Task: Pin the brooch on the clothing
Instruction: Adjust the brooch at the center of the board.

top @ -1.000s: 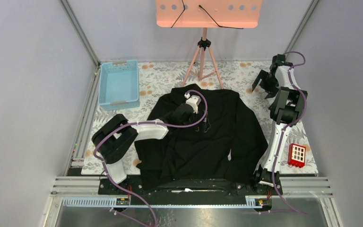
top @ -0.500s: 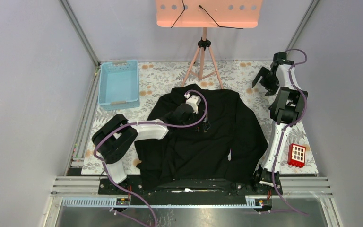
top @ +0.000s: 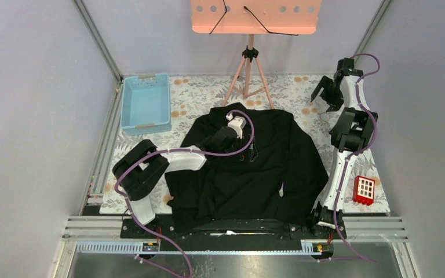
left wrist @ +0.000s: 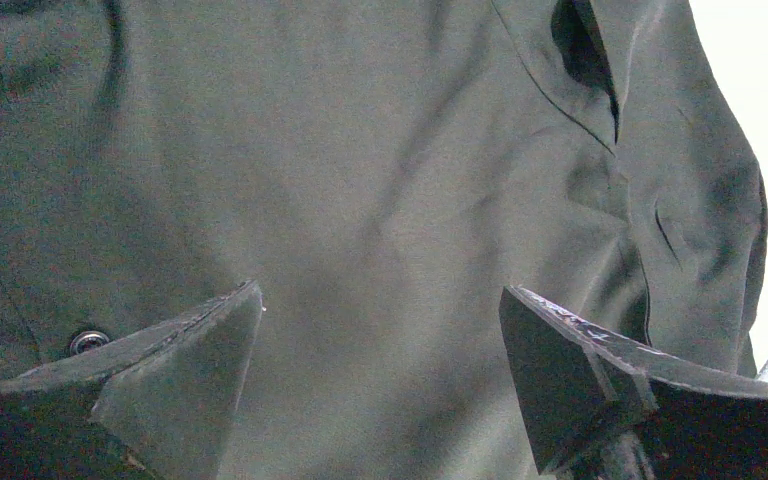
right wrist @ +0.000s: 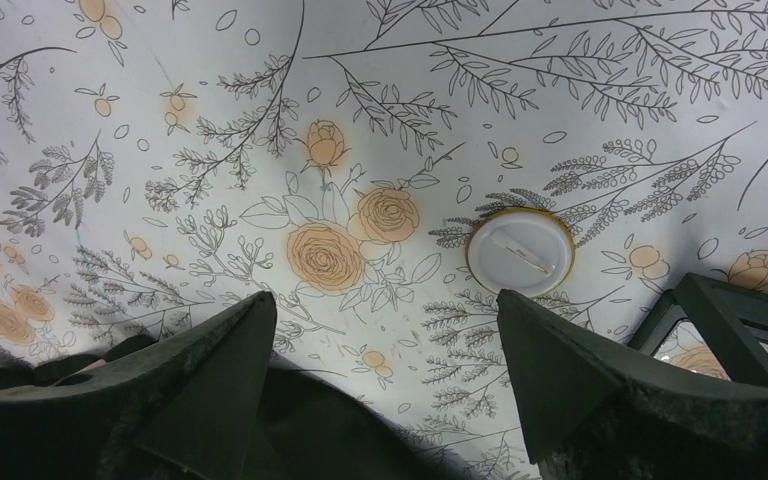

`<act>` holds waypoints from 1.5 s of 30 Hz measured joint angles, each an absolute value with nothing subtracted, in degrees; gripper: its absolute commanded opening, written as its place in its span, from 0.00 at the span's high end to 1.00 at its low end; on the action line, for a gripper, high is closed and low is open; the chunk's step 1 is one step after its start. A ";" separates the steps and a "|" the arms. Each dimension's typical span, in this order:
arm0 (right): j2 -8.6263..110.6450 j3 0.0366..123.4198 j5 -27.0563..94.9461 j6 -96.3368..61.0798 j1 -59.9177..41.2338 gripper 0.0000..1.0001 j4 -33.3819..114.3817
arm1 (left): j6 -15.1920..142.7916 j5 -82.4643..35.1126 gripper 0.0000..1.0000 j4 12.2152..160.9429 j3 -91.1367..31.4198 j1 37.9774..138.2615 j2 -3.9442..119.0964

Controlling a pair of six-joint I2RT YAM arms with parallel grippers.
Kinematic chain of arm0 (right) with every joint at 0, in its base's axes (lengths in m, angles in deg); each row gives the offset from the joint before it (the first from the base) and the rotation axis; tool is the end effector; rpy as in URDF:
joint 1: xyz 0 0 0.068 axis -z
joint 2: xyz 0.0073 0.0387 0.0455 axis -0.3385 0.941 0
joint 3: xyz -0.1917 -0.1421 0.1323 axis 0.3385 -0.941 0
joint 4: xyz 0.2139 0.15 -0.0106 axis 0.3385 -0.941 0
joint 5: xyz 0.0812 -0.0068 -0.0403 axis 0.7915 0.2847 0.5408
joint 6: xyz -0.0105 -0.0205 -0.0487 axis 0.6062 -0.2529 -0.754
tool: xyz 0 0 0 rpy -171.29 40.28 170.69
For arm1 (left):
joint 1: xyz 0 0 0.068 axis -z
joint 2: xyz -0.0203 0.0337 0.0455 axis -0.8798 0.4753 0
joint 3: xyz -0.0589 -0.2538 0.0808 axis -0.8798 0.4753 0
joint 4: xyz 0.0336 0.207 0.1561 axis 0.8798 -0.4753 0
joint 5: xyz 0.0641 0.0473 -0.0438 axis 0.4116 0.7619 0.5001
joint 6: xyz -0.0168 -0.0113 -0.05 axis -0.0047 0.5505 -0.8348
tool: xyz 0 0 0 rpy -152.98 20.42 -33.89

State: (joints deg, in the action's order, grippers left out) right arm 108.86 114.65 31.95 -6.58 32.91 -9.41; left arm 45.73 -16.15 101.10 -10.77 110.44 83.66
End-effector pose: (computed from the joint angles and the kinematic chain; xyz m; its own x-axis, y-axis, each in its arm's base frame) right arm 0.5112 -0.1156 0.2063 -0.7548 0.4894 -0.4367 0.4317 0.8719 0.2311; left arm 0.2453 -0.2812 0.1711 -0.6773 0.0229 -0.7354 0.4887 0.7612 -0.4264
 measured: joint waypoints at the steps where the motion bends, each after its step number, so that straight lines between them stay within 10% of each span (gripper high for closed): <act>1: 108.97 114.65 31.93 -6.58 32.91 0.12 -9.49 | 45.73 -16.12 0.03 101.10 -10.77 110.42 83.66; 45: 109.26 107.74 31.47 -5.33 32.41 0.00 -7.04 | 45.38 -16.12 0.03 101.99 -9.59 110.26 83.03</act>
State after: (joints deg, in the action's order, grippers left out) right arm 109.26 107.74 31.47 -5.33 32.41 -7.04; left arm 45.38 -16.12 101.99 -9.59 110.26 83.03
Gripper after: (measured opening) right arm 0.993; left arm 0.973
